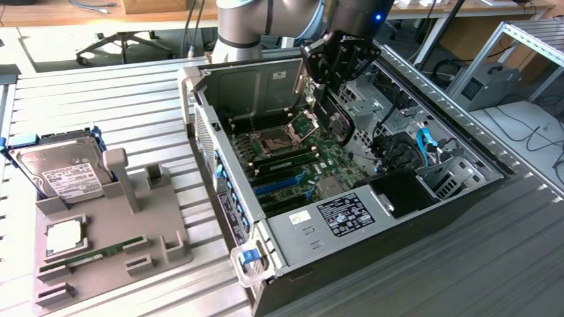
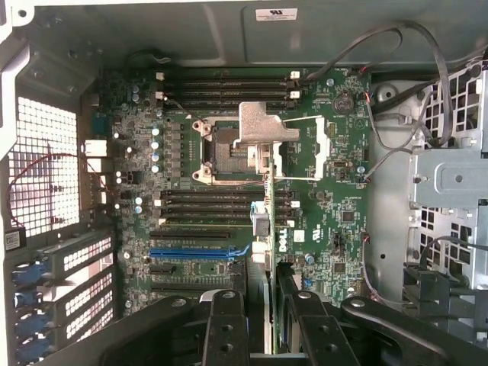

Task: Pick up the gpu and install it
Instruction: 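Insert the gpu into the slot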

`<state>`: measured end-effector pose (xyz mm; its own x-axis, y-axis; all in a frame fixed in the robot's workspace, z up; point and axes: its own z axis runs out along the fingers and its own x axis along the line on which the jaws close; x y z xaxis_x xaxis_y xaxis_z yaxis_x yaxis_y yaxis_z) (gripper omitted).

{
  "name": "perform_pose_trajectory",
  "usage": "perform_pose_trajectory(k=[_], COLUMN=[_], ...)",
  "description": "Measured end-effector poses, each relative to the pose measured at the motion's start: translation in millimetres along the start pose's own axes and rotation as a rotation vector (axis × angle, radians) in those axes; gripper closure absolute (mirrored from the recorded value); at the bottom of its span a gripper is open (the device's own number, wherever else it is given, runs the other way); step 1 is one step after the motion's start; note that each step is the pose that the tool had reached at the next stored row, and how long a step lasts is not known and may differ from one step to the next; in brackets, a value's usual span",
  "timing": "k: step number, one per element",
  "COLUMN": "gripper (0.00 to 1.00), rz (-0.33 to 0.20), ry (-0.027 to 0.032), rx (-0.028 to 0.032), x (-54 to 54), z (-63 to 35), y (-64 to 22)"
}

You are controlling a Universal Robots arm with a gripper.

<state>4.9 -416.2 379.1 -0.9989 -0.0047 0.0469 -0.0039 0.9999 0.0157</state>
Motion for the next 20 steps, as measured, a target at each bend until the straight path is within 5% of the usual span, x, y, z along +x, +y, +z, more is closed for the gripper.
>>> perform_pose_trajectory(k=[20], gripper=[0.73], rz=[-0.041], ry=[0.0006], rx=[0.0019], x=[0.0], z=[0.0], y=[0.0])
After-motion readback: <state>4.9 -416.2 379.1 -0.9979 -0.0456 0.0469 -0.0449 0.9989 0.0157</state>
